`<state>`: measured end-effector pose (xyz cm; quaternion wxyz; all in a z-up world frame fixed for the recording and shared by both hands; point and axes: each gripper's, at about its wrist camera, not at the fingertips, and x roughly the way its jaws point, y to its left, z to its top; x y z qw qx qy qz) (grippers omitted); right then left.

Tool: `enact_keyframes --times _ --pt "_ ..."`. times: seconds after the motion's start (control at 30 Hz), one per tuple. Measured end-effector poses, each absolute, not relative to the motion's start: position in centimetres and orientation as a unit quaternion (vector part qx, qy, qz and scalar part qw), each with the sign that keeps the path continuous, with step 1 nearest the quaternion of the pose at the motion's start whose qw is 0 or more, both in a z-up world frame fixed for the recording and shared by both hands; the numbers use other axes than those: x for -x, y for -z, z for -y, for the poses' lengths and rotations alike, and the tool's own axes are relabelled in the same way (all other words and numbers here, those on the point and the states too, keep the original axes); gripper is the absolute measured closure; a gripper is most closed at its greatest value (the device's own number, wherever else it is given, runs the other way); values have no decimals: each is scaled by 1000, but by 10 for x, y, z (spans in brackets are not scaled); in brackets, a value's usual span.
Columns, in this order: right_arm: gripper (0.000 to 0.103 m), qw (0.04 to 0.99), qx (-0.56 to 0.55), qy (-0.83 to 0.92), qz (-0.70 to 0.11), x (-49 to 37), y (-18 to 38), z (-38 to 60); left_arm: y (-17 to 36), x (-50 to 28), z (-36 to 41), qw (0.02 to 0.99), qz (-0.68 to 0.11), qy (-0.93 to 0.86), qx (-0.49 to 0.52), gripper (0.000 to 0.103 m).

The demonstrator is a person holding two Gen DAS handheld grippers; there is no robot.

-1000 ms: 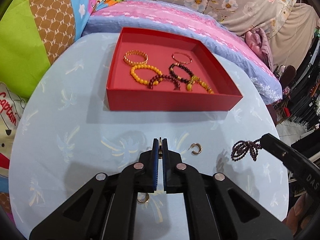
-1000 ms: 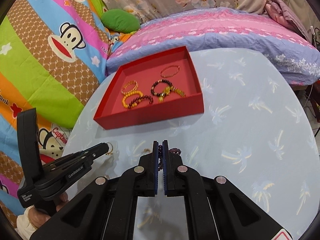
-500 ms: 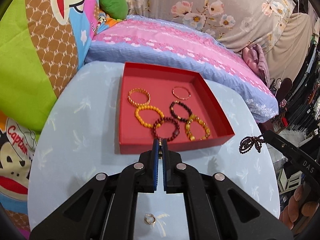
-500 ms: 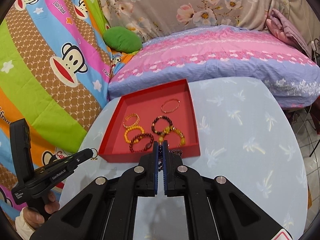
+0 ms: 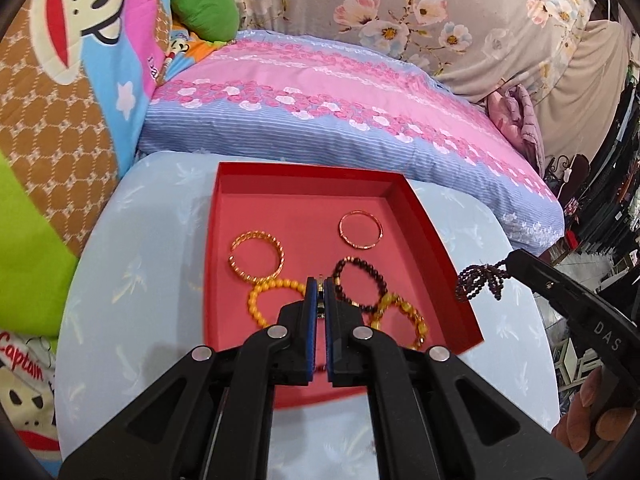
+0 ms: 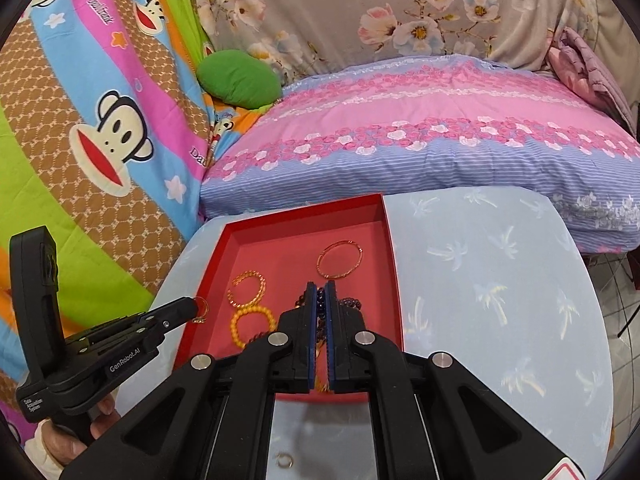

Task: Organize jewelry
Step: 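Carry the necklace into the red box and open the right tool, then withdraw both tools from the box toward the gold hoop earring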

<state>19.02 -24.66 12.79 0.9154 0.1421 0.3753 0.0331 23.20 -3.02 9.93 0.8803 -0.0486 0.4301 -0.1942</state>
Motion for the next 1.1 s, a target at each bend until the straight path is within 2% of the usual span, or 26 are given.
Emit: enact_keyframes --times 0.53,0.67,0.97,1.1 --pt "98 895 -127 -16 -428 -263 -71 247 -49 -304 72 853 -483 188 56 99" --pt "91 902 -126 -15 -413 -265 -74 246 -52 -308 64 862 -471 168 82 70" --pt "85 908 -117 -21 -403 -243 -79 239 -56 -301 49 867 -463 159 93 69" --pt "83 906 -125 -23 -404 -229 -80 240 -63 -292 45 873 -454 155 87 63"
